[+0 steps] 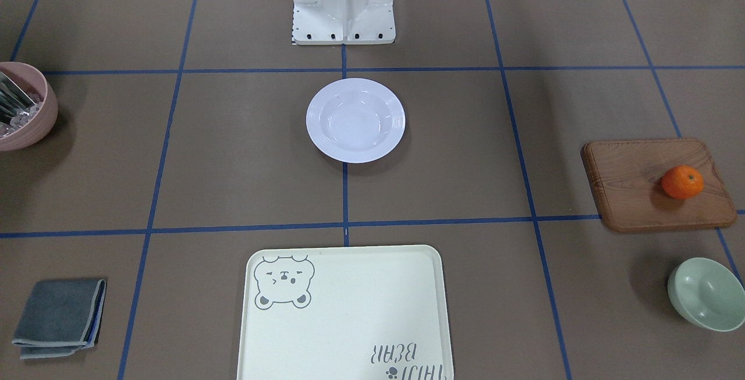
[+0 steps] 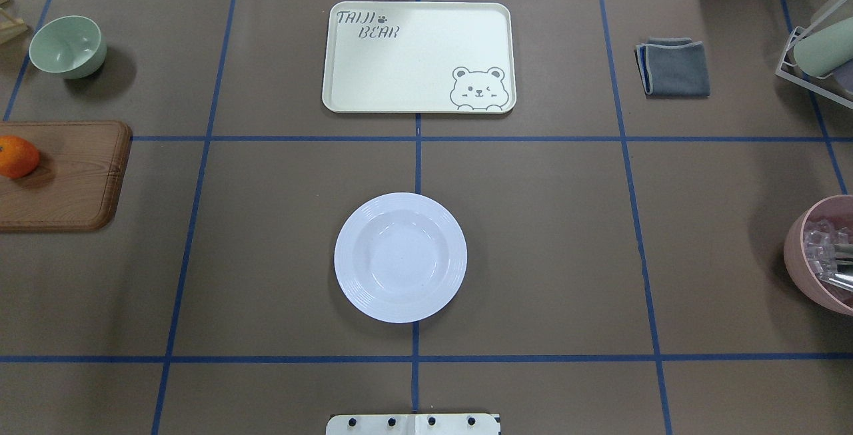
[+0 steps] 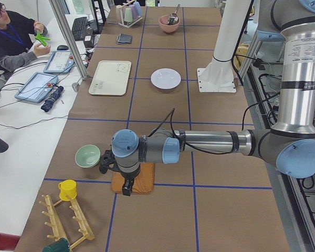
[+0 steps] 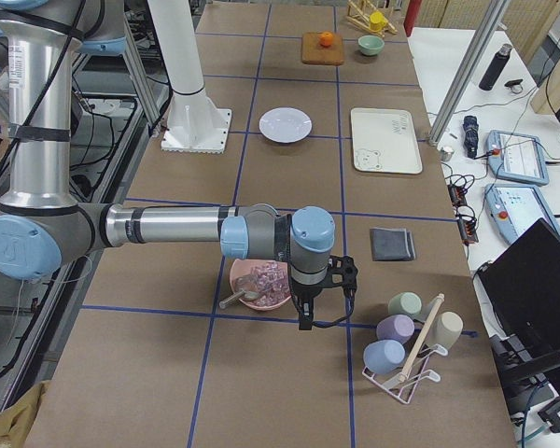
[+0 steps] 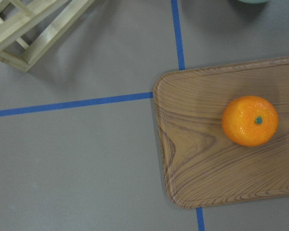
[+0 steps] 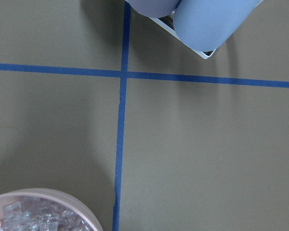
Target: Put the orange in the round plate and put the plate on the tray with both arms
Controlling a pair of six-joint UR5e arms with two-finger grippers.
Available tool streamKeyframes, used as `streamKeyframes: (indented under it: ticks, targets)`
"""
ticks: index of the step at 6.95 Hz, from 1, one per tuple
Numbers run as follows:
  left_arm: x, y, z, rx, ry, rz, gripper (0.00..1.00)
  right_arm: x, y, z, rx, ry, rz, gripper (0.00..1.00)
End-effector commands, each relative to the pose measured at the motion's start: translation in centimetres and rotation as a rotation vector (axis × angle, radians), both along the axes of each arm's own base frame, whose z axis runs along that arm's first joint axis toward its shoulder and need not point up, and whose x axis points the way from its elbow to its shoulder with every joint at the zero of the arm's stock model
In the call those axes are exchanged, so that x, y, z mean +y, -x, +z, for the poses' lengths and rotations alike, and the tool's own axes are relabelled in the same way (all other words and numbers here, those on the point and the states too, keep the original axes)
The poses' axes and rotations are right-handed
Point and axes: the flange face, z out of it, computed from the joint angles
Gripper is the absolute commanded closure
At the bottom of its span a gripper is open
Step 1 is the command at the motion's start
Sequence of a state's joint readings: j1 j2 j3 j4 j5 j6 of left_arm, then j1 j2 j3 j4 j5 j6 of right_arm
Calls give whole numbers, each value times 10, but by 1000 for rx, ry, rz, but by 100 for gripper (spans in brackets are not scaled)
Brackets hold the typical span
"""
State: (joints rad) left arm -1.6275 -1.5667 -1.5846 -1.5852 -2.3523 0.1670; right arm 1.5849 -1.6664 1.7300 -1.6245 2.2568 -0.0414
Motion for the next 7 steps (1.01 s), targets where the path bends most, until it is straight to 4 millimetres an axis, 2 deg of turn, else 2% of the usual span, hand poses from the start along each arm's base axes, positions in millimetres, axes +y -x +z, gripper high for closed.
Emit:
streamKeyframes:
  ticks: [1, 3, 4, 5, 6, 7]
  targets:
    - [3, 1, 0, -1, -6, 1, 2, 1, -3, -1, -1, -3, 5, 0]
    - [1, 2, -15, -5, -40, -2, 2, -6, -2, -15, -4, -34, 4, 0]
    - [-6, 2, -33, -5, -91, -2, 2, -19, -3, -48, 2, -118, 6, 0]
    - [-22, 3, -53, -13, -219, -4, 2, -33, -3, -60, 5, -208, 7, 0]
    - [-52, 6, -58, -25, -320, -19, 2, -30, -1, -63, -32, -248, 15, 0]
    - [-41, 4, -47, -21, -333, -31, 2, -19, 0, -62, -42, -328, 13, 0]
